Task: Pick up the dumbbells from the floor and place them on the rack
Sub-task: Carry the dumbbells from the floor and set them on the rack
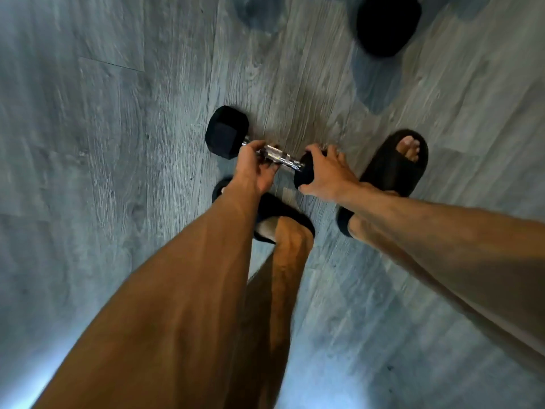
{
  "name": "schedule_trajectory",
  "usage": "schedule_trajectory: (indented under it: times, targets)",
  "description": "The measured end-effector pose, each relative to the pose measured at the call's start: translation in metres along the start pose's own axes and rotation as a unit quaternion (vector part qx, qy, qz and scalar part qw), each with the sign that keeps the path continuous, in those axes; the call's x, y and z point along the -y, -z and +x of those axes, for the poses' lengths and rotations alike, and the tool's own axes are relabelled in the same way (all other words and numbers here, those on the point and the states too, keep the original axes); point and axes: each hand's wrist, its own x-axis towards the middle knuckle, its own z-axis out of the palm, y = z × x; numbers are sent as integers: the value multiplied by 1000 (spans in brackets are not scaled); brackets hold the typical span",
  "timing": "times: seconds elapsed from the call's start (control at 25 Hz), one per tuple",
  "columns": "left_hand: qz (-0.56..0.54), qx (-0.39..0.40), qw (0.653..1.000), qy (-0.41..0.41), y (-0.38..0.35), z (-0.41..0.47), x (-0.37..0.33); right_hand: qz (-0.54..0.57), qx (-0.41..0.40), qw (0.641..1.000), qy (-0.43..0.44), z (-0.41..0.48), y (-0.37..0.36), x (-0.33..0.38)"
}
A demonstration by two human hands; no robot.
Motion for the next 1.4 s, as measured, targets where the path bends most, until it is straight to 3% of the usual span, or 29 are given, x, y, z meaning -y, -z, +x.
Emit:
schedule_trajectory:
  times: [0.32,0.48,0.76,1.04,1.4]
  targets:
    - [80,-46,996,14,-21,-43,-7,69,-46,996,24,-61,18,6]
    - [108,-38,993,14,-40,-141,-9,106,-68,992,25,-156,55,20]
    - [237,29,971,-11,-94,-367,-10,130,-191,973,25,-369,138,57]
    - [411,107,903,-70,-127,-567,28,199,-271,942,12,-562,180,66]
    - [547,158,820,-69,-199,-627,153,289,-309,905,-46,-672,190,-38]
